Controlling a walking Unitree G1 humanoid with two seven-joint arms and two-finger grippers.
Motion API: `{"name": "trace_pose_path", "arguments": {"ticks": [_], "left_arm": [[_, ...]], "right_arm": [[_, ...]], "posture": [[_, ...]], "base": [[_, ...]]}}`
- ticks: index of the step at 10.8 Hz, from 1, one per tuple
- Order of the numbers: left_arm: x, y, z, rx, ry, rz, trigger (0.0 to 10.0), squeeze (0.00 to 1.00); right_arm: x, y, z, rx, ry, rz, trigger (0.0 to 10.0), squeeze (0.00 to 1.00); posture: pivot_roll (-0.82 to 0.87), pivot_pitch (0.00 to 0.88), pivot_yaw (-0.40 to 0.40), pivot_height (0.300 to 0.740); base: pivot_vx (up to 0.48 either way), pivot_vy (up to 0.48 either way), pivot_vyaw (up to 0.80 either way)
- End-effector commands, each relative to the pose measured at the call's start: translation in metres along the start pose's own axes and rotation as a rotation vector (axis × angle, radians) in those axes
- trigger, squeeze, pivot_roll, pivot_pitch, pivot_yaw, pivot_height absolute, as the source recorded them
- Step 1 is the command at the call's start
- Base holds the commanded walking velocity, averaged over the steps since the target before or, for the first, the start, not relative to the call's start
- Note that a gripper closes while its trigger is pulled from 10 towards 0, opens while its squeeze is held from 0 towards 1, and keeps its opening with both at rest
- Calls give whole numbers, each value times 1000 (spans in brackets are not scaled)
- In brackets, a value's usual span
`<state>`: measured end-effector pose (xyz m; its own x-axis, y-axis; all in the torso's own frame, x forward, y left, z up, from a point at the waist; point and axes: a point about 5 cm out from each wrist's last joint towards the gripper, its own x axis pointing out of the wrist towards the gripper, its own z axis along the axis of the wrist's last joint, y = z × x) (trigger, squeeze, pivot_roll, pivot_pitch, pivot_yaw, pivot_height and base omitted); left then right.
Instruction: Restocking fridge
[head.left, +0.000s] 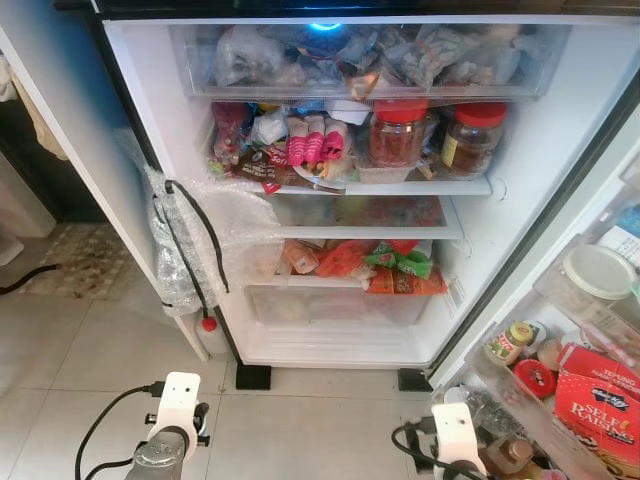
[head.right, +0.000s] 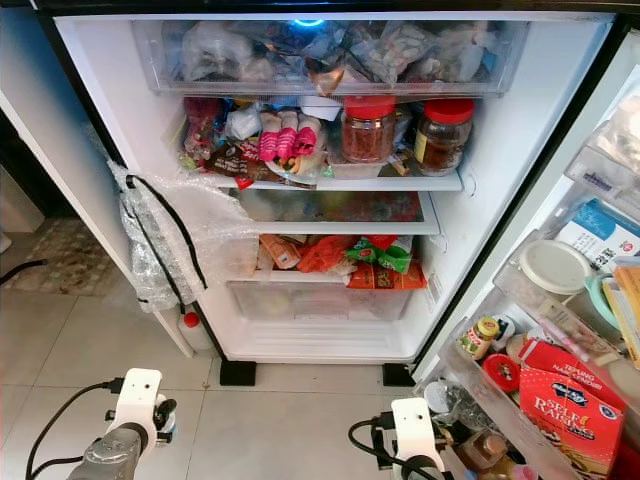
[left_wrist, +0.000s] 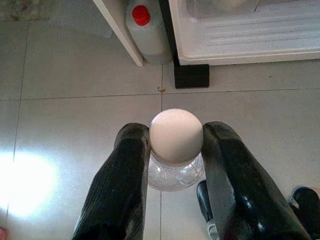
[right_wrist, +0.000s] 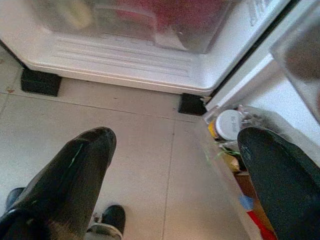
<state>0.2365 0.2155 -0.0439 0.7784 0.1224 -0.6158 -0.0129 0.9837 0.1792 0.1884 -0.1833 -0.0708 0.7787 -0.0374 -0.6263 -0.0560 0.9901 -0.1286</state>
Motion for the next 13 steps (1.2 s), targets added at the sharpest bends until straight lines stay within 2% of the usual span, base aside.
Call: {"name": "trace_pose_path", "arguments": {"ticks": [1,3,5,8,10,13], "left_arm": [[-1,2,-2,-1,1,4,10000,0],[-1,1,0,-2,-6,1,10000,0],[0,1,4,-3,-23,-5,10000,0],[6,-7,35,-25,-147,-58,10000,0],[8,-15,64,-32,-269,-106,10000,0],[6,-15,77,-30,-347,-136,10000,0]], "right_arm": [[-3,-3,-9,-10,40,-21,10000,0],[-4,-7,-12,-14,61,-56,10000,0],[-4,-5,-13,-20,70,-51,10000,0],[-3,0,-13,-19,80,-38,10000,0],[-3,1,-13,-18,85,-34,10000,0],[-3,1,-14,-18,97,-29,10000,0]], "posture": [[-107,81,9,740],[-106,81,10,740],[-104,81,10,740],[-97,84,11,740],[-100,81,15,740],[-95,69,17,740]], "base": [[0,0,0],[0,0,0],[0,0,0],[0,0,0],[0,0,0],[0,0,0]]}}
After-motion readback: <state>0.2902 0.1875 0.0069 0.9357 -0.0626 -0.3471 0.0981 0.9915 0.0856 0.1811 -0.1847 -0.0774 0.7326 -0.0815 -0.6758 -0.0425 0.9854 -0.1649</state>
